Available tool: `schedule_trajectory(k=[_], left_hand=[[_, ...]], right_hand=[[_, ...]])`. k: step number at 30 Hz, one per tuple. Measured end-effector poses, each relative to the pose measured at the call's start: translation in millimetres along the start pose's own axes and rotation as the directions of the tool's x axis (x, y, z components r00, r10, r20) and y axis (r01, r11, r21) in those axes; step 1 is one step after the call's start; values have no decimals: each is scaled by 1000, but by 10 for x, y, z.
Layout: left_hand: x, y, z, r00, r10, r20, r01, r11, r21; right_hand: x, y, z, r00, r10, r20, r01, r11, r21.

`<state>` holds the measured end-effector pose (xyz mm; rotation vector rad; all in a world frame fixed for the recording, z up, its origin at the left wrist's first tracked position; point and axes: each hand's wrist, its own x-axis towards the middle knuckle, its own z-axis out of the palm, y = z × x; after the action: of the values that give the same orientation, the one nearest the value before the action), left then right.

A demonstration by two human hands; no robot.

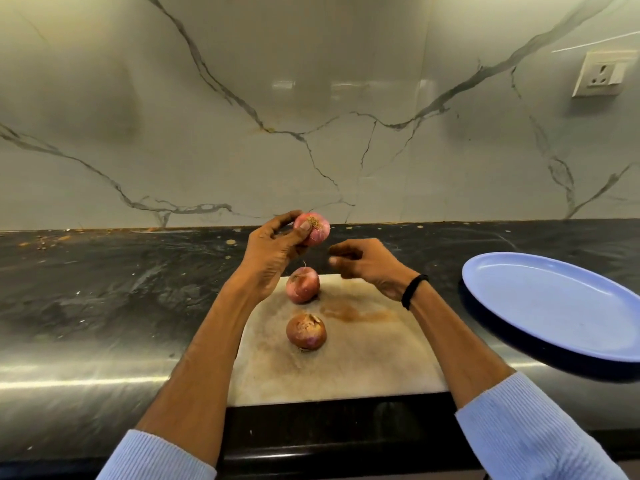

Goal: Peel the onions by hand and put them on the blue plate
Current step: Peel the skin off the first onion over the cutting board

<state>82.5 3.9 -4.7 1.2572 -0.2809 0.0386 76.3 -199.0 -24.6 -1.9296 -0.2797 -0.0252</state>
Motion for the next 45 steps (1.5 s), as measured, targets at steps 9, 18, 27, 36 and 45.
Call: schedule_trajectory(k=[9,18,27,36,45], left_hand=[[-64,-64,122,989,1,149,-2,1000,9],[-56,-153,174,975,152,164,-203,909,363],[-136,-103,240,991,81,107,-101,976,191],[-129,-93,238,987,117,114,-149,931,334],[-137,-92,230,990,88,113,-117,949,294]], right_hand=[[-72,-158,-55,992,28,-123,48,819,572],[-81,-202,-21,992,-10,-127,87,779,621],[-69,-168,45,958,-106,-266,245,782,573],[-102,-235,158,874,-195,-445,347,892,290],[-89,-221,199,794,-210,-570,256,967,0]])
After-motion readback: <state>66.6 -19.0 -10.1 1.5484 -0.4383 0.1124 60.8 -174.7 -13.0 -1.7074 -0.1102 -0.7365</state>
